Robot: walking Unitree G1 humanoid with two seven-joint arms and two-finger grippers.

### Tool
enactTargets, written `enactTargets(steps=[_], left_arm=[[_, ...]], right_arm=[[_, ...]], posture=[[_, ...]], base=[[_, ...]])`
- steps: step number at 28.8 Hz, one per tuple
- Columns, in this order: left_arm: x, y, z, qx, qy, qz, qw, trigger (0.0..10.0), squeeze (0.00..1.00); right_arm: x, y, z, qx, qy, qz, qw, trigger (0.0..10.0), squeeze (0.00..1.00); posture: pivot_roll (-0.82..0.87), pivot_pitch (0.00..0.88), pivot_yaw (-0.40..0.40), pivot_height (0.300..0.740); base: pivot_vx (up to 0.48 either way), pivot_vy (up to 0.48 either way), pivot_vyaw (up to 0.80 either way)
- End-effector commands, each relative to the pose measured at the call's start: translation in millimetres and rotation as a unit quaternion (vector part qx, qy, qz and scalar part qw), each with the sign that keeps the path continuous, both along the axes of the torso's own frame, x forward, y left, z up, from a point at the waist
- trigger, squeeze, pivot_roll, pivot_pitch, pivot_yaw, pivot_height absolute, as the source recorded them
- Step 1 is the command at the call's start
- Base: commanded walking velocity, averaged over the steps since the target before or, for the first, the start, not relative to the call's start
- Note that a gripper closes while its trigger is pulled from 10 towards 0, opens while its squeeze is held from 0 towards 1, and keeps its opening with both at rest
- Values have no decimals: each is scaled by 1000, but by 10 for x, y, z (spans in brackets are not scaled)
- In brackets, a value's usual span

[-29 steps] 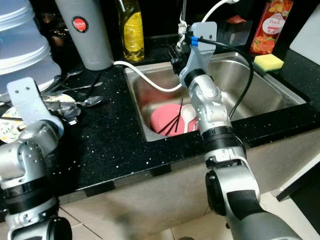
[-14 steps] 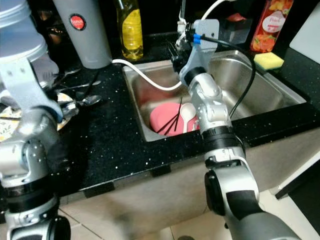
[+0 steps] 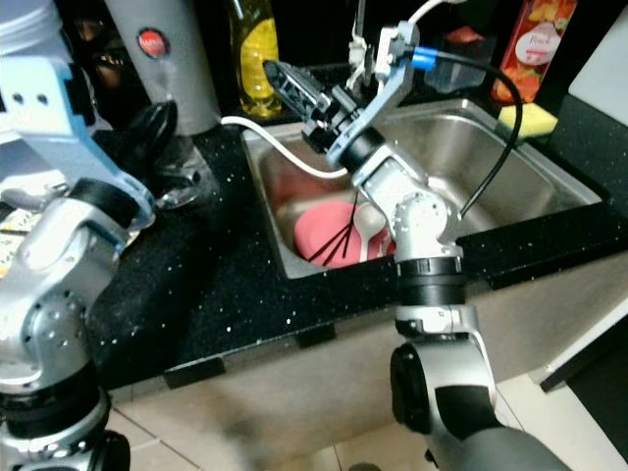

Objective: Kitchen organization

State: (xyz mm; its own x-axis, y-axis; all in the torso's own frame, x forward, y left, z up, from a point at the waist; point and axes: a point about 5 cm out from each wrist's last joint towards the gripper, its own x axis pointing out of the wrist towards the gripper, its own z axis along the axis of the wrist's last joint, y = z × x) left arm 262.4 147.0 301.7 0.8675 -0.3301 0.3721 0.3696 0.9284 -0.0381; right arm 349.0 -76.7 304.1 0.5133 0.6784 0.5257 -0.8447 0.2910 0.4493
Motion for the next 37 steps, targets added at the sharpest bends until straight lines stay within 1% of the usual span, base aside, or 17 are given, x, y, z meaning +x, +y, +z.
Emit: enactTargets(steps=[1,7,14,18,19,21,22,23,25,26,27,30,31,32,33,36,37], left_arm=[[-39,-5,-5,19,-7,-17,1000,10000,0],[-58,-90,-71,33,-6,-62,998,10000,0],[8,9,-113,34,6,-23,999,10000,0],[97,148,-147,27,22,43,998,10000,0],[97,148,-147,27,22,43,998,10000,0],[233,351,-243,21,67,136,988,10000,0],[233,351,-243,21,67,136,988,10000,0],[306,493,-329,22,102,193,976,10000,0],[369,664,-440,23,146,255,956,10000,0],[369,664,-440,23,146,255,956,10000,0],[383,720,-505,34,169,279,945,10000,0],[381,757,-568,36,190,292,937,10000,0],[365,797,-633,39,213,310,926,10000,0],[326,921,-740,40,249,363,897,10000,1000],[326,921,-740,40,249,363,897,10000,1000],[273,1139,-870,23,286,441,850,10000,1000],[273,1139,-870,23,286,441,850,10000,1000]], right_arm=[[-91,38,38,5,-16,34,999,10000,0],[-175,97,9,-14,4,83,996,10000,0],[-98,90,-40,-42,16,49,998,10000,0],[-16,-13,-27,-64,4,-27,998,10000,0],[-16,-13,-27,-64,4,-27,998,10000,0],[87,-100,-13,-97,-10,-113,989,10000,0],[87,-100,-13,-97,-10,-113,989,10000,0],[135,-145,-4,-111,-15,-154,982,10000,0],[179,-193,10,-126,-20,-196,972,10000,0],[179,-193,10,-126,-20,-196,972,10000,0],[190,-210,14,-125,-19,-203,971,10000,0],[197,-224,12,-129,-19,-209,969,10000,0],[205,-235,-1,-132,-17,-213,968,10000,0],[214,-238,-32,-137,-14,-216,967,10000,0],[214,-238,-32,-137,-14,-216,967,10000,0],[226,-217,-66,-139,-11,-218,966,10000,0],[226,-217,-66,-139,-11,-218,966,10000,0]], posture=[[36,0,-11,740],[33,0,-18,740],[36,0,-23,740],[38,0,-21,740],[38,0,-21,740],[38,0,-21,740],[38,0,-21,740],[39,0,-19,740],[41,0,-20,740],[41,0,-20,740],[41,0,-19,740],[39,0,-17,740],[39,0,-17,740],[46,0,-20,740],[46,0,-20,740],[47,0,-20,740],[47,0,-20,740]], base=[[0,0,0],[0,0,0],[0,0,0],[0,0,0],[0,0,0],[0,0,0],[0,0,0],[0,0,0],[0,0,0],[0,0,0],[0,0,0],[0,0,0],[0,0,0],[0,0,0],[0,0,0],[0,0,0],[0,0,0]])
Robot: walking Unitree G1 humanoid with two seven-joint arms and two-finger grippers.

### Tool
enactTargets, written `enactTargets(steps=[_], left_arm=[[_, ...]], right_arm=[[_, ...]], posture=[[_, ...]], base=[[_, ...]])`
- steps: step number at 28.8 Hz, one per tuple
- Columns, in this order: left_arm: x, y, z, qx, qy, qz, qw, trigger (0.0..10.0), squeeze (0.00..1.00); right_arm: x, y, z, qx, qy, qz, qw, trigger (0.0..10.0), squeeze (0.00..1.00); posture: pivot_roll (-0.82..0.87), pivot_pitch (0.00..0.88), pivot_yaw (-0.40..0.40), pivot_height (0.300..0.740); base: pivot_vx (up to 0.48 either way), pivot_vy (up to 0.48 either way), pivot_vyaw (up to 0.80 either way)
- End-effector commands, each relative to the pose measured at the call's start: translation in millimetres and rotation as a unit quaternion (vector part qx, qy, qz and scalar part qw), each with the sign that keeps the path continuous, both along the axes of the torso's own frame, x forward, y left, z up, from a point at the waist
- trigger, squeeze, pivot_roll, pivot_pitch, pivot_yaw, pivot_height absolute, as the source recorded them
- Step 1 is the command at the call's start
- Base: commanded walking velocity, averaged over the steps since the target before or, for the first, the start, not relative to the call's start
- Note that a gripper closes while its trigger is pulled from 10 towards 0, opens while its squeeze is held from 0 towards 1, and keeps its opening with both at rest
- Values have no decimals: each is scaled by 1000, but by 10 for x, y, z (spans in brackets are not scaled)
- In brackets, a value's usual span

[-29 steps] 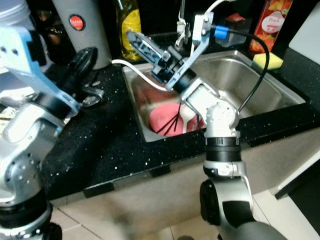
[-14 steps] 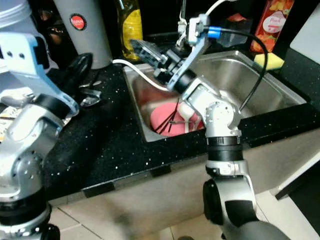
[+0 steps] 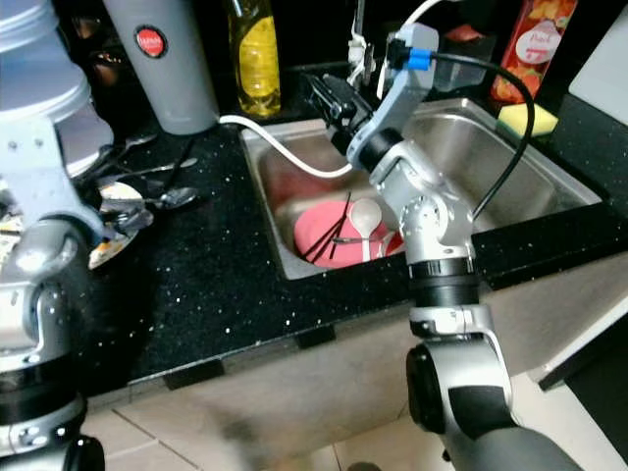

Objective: Kitchen organization

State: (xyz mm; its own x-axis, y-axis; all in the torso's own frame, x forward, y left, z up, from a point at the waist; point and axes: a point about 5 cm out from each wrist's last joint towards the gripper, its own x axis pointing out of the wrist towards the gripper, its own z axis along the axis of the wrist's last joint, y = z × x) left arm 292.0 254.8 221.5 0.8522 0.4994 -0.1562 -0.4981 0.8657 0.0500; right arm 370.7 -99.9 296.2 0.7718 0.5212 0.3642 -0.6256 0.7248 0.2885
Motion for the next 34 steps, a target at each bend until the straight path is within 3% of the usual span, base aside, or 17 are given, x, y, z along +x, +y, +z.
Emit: enactTargets(steps=[1,10,11,12,16,18,22,26,30,34], left_arm=[[-35,116,-97,-5,27,44,999,10000,1000],[-100,283,-107,-23,46,111,992,10000,1000],[-110,303,-132,-32,53,120,991,10000,694],[-110,327,-159,-46,55,126,989,10000,0],[-67,359,-158,-76,44,127,988,10000,0],[46,358,-116,-99,31,111,988,10000,0],[196,328,-51,-104,19,88,990,10000,0],[256,319,-43,-115,17,85,990,10000,0],[328,294,-84,-123,26,89,988,10000,0],[315,314,-230,-142,45,125,981,10000,0]], right_arm=[[16,25,7,-1,-4,-5,1000,10000,0],[32,27,-1,-2,-9,-12,1000,10000,0],[34,26,-3,-2,-9,-13,1000,10000,0],[36,28,-2,-2,-9,-13,1000,10000,0],[38,31,3,0,-11,-13,1000,10000,0],[41,33,10,1,-13,-12,1000,10000,0],[37,34,34,1,-21,-12,1000,10000,0],[28,50,48,-14,-30,-3,999,10000,0],[-62,170,10,-53,-34,114,991,10000,0],[-279,268,-76,-124,-68,224,964,10000,0]], posture=[[45,0,-18,740],[47,0,-17,740],[48,0,-18,740],[45,0,-18,740],[47,0,-22,740],[47,0,-23,740],[41,0,-22,740],[39,0,-21,740],[39,0,-26,740],[31,0,-31,740]], base=[[0,0,0],[0,0,0],[0,0,0],[0,0,0],[0,0,0],[0,0,0],[0,0,0],[0,0,0],[0,0,0],[0,0,0]])
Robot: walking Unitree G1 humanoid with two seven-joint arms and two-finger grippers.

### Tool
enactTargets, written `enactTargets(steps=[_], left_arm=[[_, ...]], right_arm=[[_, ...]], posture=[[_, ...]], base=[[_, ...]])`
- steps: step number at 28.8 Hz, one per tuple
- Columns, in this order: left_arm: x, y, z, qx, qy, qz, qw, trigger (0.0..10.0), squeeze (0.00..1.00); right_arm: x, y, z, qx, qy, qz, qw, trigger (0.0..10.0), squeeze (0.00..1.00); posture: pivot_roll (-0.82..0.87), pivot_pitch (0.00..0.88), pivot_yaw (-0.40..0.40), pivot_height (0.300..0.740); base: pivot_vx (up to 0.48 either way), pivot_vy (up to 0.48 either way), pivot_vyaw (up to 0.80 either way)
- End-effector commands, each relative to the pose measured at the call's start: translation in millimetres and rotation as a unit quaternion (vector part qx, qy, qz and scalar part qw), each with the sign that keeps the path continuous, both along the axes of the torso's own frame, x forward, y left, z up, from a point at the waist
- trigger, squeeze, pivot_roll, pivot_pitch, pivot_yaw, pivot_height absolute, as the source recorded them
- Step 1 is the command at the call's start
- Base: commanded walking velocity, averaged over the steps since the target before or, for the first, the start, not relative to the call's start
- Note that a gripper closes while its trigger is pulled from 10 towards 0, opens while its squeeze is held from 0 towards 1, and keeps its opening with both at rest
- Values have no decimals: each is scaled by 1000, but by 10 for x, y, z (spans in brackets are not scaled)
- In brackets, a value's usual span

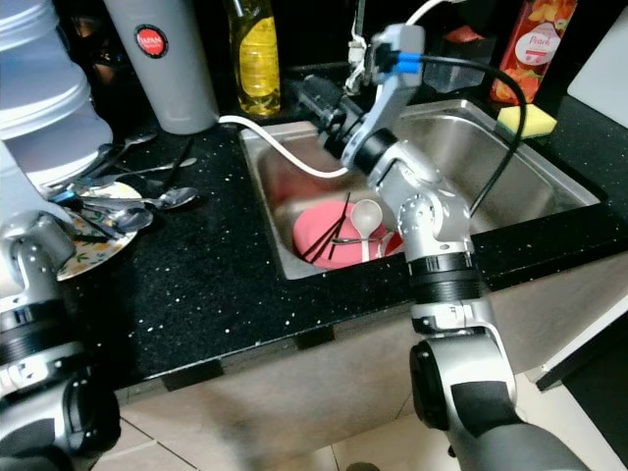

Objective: Kitchen organization

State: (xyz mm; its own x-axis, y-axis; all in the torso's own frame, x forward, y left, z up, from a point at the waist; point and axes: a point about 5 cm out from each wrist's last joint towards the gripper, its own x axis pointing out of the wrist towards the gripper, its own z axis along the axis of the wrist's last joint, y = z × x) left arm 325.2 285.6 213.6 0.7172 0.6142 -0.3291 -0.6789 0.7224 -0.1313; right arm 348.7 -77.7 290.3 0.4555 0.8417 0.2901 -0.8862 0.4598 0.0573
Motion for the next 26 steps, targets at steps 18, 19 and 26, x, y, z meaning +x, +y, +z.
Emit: enactTargets(steps=[18,19,26], left_arm=[[-221,94,-321,-82,28,122,989,10000,0],[-229,105,-385,-98,34,127,986,10000,0],[-226,75,-451,-126,33,123,984,4471,0]], right_arm=[[-88,105,-130,-140,-72,63,985,10000,0],[-78,99,-131,-141,-71,60,986,10000,0],[-49,72,-114,-141,-76,48,986,10000,0]], posture=[[44,0,-53,740],[39,0,-56,740],[32,0,-54,740]], base=[[0,0,0],[0,0,0],[0,0,0]])
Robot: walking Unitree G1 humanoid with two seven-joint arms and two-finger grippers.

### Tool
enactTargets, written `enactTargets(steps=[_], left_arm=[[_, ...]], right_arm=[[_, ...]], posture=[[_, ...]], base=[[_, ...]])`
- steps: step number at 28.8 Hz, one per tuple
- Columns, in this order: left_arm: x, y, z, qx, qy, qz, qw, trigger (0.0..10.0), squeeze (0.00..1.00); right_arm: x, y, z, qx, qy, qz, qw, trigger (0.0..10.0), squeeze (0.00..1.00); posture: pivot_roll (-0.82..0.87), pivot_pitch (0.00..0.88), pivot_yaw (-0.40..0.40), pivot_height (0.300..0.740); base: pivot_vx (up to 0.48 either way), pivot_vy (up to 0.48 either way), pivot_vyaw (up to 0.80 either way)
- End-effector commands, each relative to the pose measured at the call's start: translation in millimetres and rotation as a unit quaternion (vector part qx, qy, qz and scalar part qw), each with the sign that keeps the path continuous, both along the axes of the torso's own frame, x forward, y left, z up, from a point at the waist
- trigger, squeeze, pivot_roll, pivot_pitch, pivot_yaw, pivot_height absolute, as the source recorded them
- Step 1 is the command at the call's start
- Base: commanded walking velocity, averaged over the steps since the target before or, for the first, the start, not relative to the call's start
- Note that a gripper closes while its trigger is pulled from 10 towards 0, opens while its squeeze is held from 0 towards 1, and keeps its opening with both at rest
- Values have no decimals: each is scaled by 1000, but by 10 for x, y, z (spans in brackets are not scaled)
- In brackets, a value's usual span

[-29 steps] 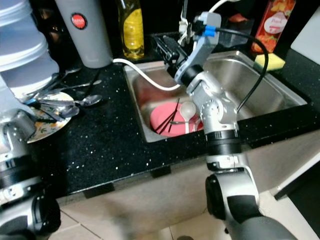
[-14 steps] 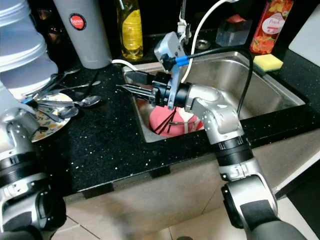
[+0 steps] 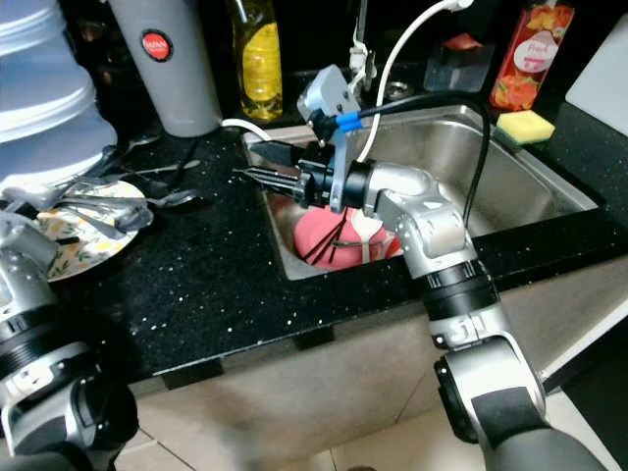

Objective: Kitchen organization

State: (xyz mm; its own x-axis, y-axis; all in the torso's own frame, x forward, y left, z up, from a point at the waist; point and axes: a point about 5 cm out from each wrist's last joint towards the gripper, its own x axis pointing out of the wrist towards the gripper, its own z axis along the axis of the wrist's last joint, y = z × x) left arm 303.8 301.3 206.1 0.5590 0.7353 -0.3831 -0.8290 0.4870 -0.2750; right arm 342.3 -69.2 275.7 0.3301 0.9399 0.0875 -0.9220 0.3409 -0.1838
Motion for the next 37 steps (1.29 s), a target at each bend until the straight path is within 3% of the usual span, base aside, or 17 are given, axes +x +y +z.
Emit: enactTargets(steps=[1,2,3,4,14,21,22,23,26,33,34,37], left_arm=[[-12,-83,-376,-61,59,-18,996,4471,0],[-7,-90,-377,-63,58,-20,996,4471,0],[-1,-95,-378,-64,58,-22,996,1255,0],[4,-98,-381,-63,59,-24,996,0,0],[34,-121,-383,-59,63,-36,996,0,0],[21,-60,-85,57,47,-20,997,0,0],[2,-34,6,81,41,-5,996,4392,0],[-17,-10,81,99,37,8,994,10000,0],[-27,3,214,113,24,15,993,10000,0],[5,-54,211,109,28,-1,994,10000,0],[5,-81,204,108,25,-3,994,10000,1000],[0,-125,203,106,20,-2,994,10000,1000]], right_arm=[[14,-13,32,3,-8,-5,1000,10000,0],[18,-15,36,4,-8,-7,1000,10000,0],[20,-18,39,5,-8,-9,1000,10000,0],[22,-20,40,6,-7,-10,1000,10000,0],[30,-23,43,11,-6,-14,1000,10000,0],[35,-33,50,15,-3,-17,1000,10000,0],[36,-33,51,16,-3,-17,1000,10000,0],[36,-33,53,16,-3,-17,1000,10000,0],[38,-29,59,19,-2,-17,1000,10000,0],[38,-18,60,22,-1,-17,1000,10000,0],[38,-15,60,22,-1,-17,1000,10000,0],[38,-17,56,22,0,-17,1000,10000,0]], posture=[[32,0,-54,740],[32,0,-54,740],[30,0,-52,740],[30,0,-51,740],[26,0,-48,740],[27,0,-50,740],[27,0,-50,740],[30,0,-51,740],[30,0,-51,740],[35,0,-49,740],[33,0,-50,740],[33,0,-50,740]], base=[[0,0,0],[0,0,0],[0,0,0],[0,0,0],[0,0,0],[0,0,0],[0,0,0],[0,0,0],[0,0,0],[0,0,0],[0,0,0],[0,0,0]])
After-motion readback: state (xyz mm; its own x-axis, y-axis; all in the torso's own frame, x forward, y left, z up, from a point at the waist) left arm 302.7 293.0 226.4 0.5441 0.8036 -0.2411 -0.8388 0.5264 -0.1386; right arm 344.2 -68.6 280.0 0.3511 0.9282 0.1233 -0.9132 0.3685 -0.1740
